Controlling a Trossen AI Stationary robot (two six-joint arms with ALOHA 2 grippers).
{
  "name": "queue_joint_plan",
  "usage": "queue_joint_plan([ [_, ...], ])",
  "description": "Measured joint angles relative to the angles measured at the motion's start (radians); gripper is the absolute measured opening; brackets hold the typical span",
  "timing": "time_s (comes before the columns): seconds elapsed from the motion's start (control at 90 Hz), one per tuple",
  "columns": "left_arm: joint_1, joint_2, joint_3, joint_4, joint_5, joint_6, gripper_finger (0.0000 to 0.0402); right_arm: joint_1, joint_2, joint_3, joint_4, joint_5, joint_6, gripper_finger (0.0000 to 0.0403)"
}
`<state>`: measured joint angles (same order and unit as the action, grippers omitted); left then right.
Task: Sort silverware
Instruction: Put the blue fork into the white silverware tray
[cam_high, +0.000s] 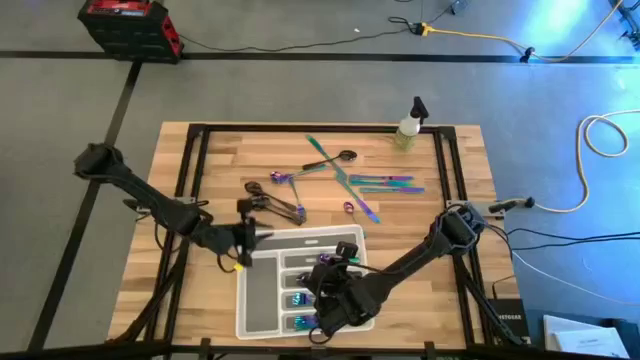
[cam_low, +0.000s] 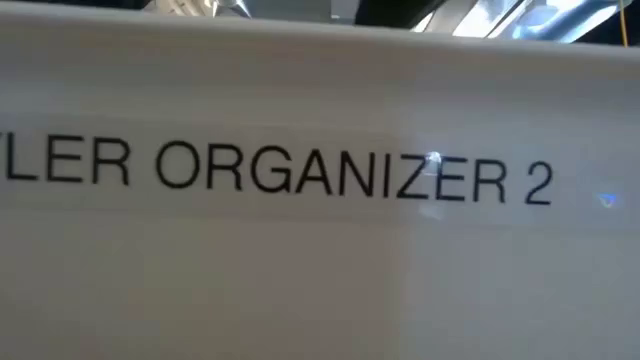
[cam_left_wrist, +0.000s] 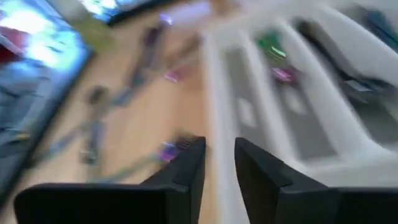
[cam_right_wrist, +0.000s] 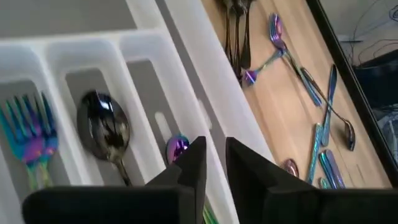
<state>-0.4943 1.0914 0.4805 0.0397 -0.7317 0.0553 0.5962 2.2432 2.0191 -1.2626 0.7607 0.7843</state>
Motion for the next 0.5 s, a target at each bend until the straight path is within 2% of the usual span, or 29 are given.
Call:
queue_joint_plan([
  [0.078,0.055,-0.044,0.02,-0.002,-0.063,0.115,0.0072,0.001,0.0,-0.009,-0.003,-0.004,0.002,0.0044],
  [0.167,0.153,-0.069,0.047,0.003,-0.048,0.222,0.0072,0.002,0.0,-0.01,-0.028,-0.02,0.025,0.0044],
  [0.222,0.233,-0.069,0.065,0.002,0.033,0.268,0.0072,0.002,0.001,-0.011,-0.062,-0.029,0.061,0.0044],
  [0.378,0.459,-0.01,0.09,0.022,0.356,0.399,0.0072,0.025,0.002,-0.012,-0.141,-0.004,0.113,0.0044],
  [0.5,0.601,0.082,0.093,0.022,0.486,0.571,0.0072,0.051,0.002,-0.012,-0.221,0.006,0.156,0.0044],
])
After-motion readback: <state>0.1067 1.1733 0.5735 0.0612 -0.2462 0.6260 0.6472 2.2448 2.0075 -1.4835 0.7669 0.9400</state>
